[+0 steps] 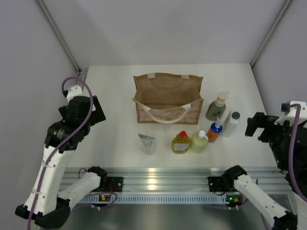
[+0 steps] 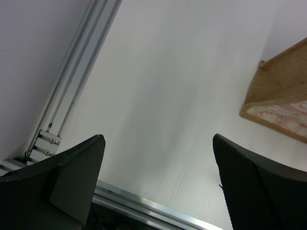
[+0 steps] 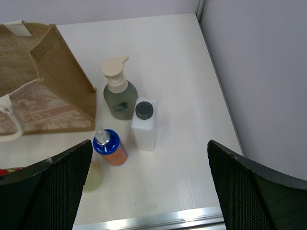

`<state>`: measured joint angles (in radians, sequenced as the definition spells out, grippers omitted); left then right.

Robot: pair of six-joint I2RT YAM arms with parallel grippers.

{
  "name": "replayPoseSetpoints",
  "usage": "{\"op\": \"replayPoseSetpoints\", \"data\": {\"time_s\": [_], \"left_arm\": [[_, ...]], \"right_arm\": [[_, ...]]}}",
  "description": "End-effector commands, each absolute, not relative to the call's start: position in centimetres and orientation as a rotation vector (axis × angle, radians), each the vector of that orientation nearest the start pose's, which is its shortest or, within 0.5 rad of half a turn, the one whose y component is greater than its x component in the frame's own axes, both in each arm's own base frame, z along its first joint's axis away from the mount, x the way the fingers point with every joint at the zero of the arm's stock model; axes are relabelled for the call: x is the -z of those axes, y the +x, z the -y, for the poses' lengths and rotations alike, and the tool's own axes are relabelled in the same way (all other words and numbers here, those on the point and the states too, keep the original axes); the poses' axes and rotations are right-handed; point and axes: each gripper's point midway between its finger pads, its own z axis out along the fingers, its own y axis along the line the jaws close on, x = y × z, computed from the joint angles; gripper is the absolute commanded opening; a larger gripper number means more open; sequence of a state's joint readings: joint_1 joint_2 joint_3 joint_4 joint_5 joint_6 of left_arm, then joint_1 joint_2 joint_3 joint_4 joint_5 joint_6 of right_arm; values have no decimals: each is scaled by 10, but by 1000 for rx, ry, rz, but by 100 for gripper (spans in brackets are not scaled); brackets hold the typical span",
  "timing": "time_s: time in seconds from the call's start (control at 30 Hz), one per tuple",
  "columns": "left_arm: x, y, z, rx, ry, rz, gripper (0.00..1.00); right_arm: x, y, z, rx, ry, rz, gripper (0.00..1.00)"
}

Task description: Take the personal care products out of the canvas bag

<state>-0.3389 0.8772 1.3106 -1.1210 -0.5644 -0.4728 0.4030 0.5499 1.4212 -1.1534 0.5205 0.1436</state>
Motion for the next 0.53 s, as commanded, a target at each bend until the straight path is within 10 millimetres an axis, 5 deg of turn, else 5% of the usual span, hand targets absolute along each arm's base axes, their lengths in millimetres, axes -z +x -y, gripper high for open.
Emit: {"op": "replayPoseSetpoints", "data": {"time_s": [0.0, 0.5], "left_arm": [[-300, 220, -4, -156, -434, -2081, 99], [-307, 219, -6, -152, -448, -2057, 98]], "right_arm": [[-362, 136, 38, 152, 150, -1852, 100], [-361, 146, 36, 155, 171, -1853, 100]]}}
